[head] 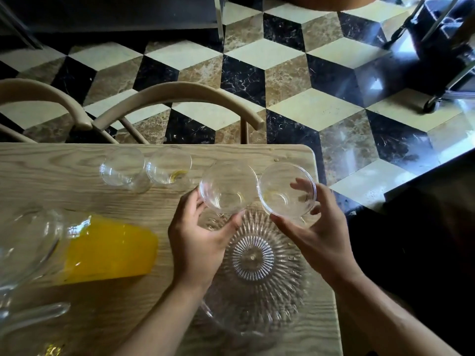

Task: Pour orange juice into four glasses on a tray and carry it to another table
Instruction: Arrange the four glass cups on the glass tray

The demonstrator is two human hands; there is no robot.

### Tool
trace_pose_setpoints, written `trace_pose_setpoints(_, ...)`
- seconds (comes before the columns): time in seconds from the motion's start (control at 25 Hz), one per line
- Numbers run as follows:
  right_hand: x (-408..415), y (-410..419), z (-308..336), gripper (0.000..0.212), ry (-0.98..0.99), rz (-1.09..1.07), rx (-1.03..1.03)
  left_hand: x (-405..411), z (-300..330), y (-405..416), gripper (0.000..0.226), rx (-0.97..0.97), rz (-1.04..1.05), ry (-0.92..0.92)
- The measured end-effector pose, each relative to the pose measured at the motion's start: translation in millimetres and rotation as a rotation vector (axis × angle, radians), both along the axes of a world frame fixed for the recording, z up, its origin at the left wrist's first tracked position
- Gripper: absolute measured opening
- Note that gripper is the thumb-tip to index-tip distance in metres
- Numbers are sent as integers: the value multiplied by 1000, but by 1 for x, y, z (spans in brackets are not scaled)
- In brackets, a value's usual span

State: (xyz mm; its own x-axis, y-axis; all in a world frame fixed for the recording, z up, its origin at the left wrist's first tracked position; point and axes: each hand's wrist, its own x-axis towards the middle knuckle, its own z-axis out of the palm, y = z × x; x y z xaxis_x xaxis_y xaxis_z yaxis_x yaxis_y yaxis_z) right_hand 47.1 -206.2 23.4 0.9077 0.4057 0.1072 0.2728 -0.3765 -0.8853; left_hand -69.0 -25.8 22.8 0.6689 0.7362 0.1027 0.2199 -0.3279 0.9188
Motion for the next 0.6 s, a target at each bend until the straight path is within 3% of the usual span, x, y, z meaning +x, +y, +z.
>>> trace_pose_setpoints(0.6, -50, -38, -23, 76, 22, 6, -136, -56, -30, -21, 67, -127, -58, -12)
